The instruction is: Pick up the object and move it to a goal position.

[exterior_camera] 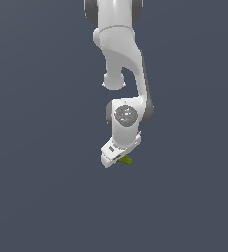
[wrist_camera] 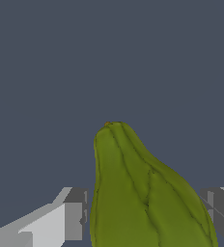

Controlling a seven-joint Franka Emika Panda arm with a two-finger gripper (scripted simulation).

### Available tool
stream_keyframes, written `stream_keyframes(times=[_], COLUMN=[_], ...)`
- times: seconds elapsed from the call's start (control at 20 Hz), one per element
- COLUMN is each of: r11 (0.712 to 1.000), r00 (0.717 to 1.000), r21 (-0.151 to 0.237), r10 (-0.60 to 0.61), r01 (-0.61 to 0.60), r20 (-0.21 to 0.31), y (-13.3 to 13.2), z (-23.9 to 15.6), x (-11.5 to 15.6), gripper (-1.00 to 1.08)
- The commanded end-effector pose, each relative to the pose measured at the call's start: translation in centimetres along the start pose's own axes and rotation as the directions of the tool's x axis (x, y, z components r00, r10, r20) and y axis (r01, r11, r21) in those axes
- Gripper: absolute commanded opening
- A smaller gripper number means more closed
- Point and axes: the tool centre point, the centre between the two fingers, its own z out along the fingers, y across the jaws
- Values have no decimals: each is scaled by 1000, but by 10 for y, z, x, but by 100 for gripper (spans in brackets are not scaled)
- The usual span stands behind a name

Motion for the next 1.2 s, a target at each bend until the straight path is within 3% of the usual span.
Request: stream_keyframes(times=[0.0, 1.15], r11=[1000, 1000], r00=[1000, 1000], r21=[-2, -2], r10=[0, 0], r01=[0, 0], r20=[-2, -2], y=[0, -23], z=[-5, -78], x=[-4, -100], gripper=[-100, -100])
